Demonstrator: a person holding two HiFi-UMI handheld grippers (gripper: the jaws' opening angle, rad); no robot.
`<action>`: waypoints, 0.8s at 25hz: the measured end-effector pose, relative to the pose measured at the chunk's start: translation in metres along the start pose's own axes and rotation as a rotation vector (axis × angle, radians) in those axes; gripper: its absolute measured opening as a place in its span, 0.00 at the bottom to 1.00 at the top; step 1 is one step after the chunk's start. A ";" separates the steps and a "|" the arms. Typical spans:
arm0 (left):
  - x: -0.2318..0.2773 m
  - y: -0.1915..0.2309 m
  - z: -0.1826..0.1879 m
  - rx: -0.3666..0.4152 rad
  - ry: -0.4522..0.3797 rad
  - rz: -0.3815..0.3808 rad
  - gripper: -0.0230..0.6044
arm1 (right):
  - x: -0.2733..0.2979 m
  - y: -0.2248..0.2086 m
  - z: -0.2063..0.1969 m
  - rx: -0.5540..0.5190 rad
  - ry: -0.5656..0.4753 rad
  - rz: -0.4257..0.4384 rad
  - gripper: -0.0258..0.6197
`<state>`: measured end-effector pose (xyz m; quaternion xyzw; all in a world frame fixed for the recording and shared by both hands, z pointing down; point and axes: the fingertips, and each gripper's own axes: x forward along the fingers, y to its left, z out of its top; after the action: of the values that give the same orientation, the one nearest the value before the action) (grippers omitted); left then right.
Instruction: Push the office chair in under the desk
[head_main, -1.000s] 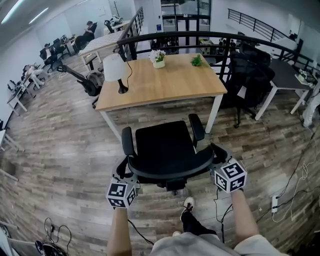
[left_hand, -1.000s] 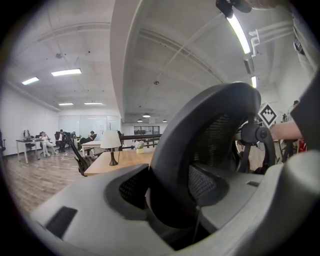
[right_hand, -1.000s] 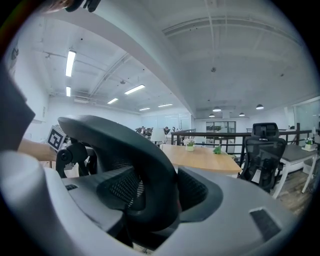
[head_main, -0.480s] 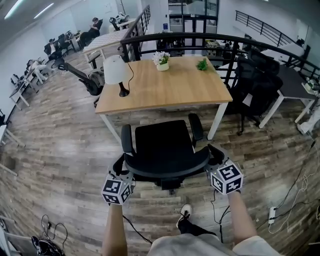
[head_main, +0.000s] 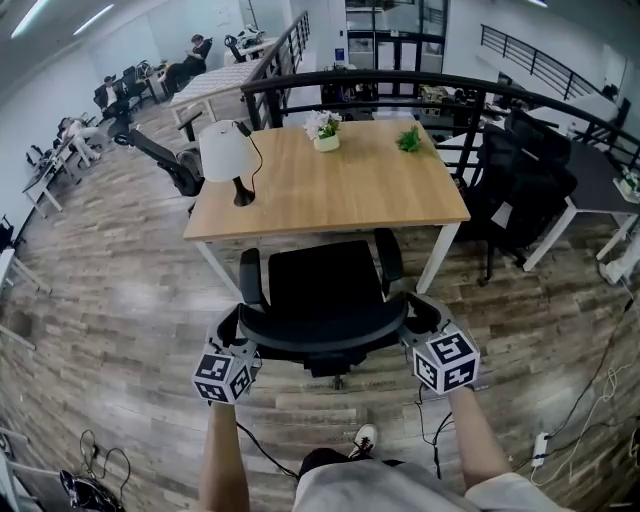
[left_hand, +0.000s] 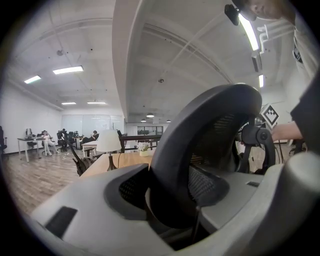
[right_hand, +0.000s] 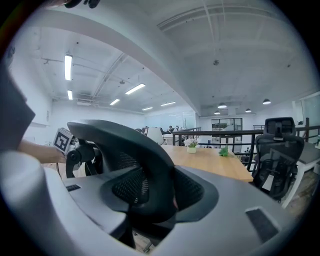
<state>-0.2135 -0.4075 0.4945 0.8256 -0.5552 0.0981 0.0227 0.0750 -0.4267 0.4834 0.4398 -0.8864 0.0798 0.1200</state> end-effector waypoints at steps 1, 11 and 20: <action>0.007 0.002 0.001 -0.001 0.000 0.001 0.48 | 0.006 -0.005 0.002 0.002 0.005 0.000 0.37; 0.066 0.028 0.009 0.005 -0.004 0.003 0.47 | 0.060 -0.044 0.017 -0.025 0.024 -0.006 0.37; 0.118 0.056 0.021 0.012 -0.014 -0.021 0.47 | 0.108 -0.077 0.031 -0.023 0.046 -0.030 0.46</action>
<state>-0.2189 -0.5396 0.4915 0.8322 -0.5460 0.0954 0.0151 0.0689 -0.5632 0.4868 0.4497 -0.8776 0.0778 0.1467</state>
